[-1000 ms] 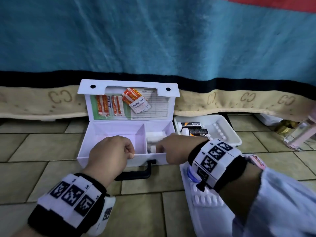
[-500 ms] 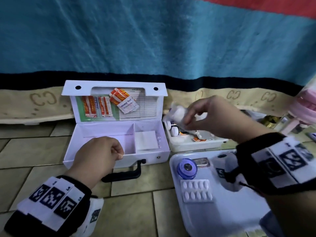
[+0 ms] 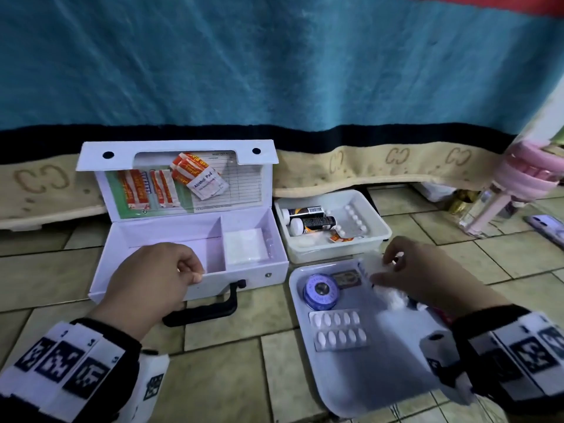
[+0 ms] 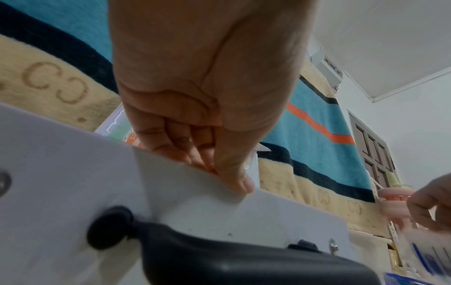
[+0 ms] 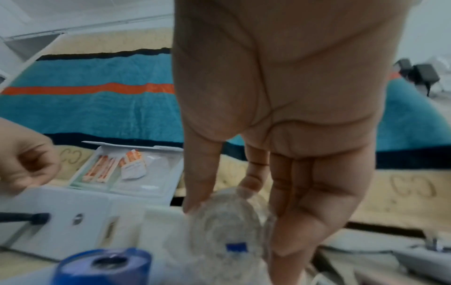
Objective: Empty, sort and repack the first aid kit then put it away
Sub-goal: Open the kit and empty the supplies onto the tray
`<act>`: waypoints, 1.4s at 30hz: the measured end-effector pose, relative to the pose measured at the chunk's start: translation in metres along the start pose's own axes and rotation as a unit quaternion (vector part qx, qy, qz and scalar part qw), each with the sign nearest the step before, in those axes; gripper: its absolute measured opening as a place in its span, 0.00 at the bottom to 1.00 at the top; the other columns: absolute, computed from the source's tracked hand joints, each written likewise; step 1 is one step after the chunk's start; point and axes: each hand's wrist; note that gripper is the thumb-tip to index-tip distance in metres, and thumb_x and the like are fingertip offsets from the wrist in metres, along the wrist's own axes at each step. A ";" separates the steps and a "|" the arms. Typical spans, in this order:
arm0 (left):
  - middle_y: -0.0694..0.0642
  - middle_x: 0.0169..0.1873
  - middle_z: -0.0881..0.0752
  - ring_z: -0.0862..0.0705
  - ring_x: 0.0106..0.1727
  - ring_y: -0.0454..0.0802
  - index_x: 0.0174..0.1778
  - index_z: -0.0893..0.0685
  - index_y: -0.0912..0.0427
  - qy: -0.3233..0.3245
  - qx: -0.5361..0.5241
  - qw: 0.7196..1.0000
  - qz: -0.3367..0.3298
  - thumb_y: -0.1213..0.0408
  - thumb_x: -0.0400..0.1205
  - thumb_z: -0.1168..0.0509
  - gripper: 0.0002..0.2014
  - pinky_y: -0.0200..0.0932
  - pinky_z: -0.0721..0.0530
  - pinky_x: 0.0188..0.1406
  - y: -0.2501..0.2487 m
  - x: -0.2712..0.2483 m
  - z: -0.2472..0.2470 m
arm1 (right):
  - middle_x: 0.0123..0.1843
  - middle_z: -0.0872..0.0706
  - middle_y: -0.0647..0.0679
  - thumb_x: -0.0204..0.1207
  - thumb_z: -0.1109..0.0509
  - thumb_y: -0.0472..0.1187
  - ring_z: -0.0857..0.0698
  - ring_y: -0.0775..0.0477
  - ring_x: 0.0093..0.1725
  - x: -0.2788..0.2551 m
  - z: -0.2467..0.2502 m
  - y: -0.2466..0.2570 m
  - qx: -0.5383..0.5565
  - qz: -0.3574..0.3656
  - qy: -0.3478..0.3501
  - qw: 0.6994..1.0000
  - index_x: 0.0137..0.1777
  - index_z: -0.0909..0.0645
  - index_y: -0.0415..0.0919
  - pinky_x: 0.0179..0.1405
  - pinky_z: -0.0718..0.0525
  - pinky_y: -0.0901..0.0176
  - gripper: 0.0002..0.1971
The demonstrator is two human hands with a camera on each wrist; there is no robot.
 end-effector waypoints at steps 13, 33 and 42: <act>0.41 0.30 0.16 0.21 0.36 0.37 0.28 0.16 0.46 -0.001 -0.008 1.000 0.011 0.63 0.74 0.27 0.10 0.38 0.28 0.33 0.001 -0.001 -0.002 | 0.38 0.20 0.50 0.66 0.25 0.53 0.24 0.45 0.41 -0.004 -0.017 0.009 -0.187 0.038 0.019 0.981 0.43 0.31 0.47 0.27 0.35 0.62 0.18; 0.42 0.29 0.17 0.19 0.37 0.42 0.26 0.18 0.44 0.004 -0.030 0.999 0.026 0.62 0.72 0.26 0.12 0.38 0.27 0.33 0.004 0.001 -0.003 | 0.64 0.18 0.37 0.64 0.66 0.80 0.22 0.38 0.64 0.043 -0.089 0.163 -0.308 0.287 0.239 0.875 0.64 0.20 0.39 0.68 0.26 0.44 0.53; 0.42 0.30 0.15 0.17 0.35 0.42 0.26 0.16 0.46 0.012 -0.014 1.000 0.024 0.63 0.72 0.26 0.11 0.39 0.25 0.34 0.002 0.002 0.000 | 0.43 0.09 0.52 0.70 0.25 0.44 0.15 0.54 0.42 0.009 -0.008 0.123 -0.025 0.356 0.013 0.934 0.44 0.09 0.46 0.44 0.20 0.64 0.06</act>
Point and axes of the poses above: each hand's wrist, its own x-axis towards the middle knuckle, its own z-axis out of the back of the hand, y = z × x
